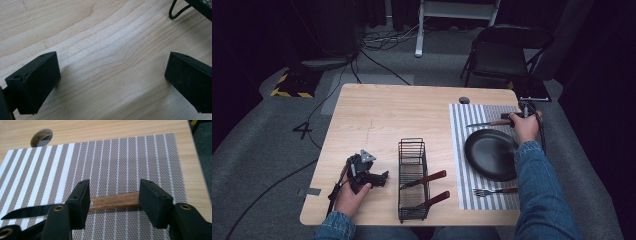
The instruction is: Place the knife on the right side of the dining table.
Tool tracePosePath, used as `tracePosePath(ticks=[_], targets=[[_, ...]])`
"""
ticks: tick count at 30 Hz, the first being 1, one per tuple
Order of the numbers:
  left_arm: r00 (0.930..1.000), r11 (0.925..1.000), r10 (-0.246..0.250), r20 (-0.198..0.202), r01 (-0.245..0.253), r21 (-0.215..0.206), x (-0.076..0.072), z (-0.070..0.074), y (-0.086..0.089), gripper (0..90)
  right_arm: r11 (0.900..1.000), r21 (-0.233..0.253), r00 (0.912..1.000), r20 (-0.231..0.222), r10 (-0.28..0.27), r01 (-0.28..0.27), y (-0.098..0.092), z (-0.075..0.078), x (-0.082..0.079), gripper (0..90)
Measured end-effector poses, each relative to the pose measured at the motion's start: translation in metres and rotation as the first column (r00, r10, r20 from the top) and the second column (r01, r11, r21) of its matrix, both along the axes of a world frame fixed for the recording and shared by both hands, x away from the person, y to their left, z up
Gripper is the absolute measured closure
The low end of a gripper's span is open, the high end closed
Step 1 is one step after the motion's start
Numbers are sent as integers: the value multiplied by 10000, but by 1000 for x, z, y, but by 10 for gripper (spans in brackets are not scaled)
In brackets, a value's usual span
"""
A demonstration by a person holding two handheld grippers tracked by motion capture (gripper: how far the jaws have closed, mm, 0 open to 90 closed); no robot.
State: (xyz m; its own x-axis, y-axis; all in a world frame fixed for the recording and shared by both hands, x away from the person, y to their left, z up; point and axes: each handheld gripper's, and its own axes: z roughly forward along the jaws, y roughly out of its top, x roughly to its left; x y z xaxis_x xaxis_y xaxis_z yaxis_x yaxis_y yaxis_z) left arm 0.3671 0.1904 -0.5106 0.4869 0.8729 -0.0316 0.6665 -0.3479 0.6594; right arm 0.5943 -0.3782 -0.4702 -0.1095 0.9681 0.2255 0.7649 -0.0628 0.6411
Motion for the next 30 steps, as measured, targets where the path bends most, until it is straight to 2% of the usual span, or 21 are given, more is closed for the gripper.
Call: tracePosePath(ticks=[9, 13, 17, 23, 30], targets=[[10000, 10000, 5, 15, -5, -23, 0, 0, 0, 2, 9995, 327, 9992, 396, -57, 44, 6, -10, 7, 365], [10000, 10000, -3, -24, 3, -6, 0, 0, 0, 2, 9994, 305, 9997, 135, -188, 183, 6, -13, 7, 361], [10000, 10000, -8, -8, 8, 11, 0, 0, 0, 2, 9995, 245, 9997, 137, -194, 191, 5, -11, 6, 360], [10000, 10000, 0, -1, 0, -2, 0, 0, 0, 2, 9998, 168, 9991, 401, -136, 129, 3, -1, 1, 359], [10000, 10000, 25, -1, -25, -17, 0, 0, 0, 2, 9996, 16, 9983, 516, 288, -289, 9, 14, -9, 363]])
